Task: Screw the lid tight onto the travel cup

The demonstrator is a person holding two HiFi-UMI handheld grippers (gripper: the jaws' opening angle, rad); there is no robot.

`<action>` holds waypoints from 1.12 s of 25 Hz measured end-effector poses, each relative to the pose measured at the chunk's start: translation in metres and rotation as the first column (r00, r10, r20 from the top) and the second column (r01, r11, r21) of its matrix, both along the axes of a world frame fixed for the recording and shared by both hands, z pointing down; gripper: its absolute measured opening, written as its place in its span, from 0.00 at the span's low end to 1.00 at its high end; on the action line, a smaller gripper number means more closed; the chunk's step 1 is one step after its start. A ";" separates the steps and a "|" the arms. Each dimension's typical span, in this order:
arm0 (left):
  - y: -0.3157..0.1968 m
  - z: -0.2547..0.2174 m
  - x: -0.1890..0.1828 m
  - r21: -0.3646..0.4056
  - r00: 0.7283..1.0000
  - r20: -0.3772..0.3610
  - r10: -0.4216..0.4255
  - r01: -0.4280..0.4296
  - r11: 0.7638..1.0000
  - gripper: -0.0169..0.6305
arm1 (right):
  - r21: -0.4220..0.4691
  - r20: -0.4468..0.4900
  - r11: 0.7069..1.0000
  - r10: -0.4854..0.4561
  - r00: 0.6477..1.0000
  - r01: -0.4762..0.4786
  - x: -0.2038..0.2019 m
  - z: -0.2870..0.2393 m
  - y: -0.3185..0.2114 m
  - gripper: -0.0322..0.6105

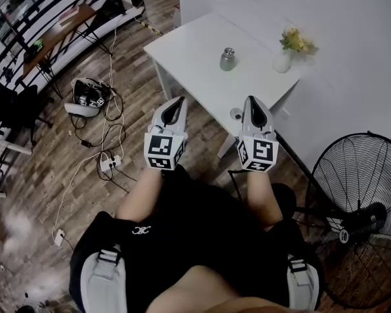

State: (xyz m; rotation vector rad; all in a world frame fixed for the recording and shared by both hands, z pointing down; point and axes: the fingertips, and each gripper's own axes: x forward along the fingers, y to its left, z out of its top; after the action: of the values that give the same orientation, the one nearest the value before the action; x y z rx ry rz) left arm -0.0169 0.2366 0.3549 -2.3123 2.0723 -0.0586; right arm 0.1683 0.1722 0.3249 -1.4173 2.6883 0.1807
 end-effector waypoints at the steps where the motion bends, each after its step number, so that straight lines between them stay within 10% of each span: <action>1: 0.000 0.002 0.001 -0.004 1.000 0.000 0.001 -0.001 1.000 0.11 | -0.001 -0.002 1.000 -0.001 1.000 0.001 0.001 0.001 0.000 0.05; 28: -0.207 0.041 -0.062 -0.058 0.992 -0.021 0.125 -0.126 0.990 0.11 | -0.071 -0.037 0.995 0.073 0.997 -0.076 -0.068 0.037 -0.185 0.05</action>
State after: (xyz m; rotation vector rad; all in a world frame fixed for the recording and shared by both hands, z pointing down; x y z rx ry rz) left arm -0.0794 0.0301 0.3960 -2.4804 1.9528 -0.0978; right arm 0.1002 -0.0127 0.3616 -1.5504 2.6968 0.1148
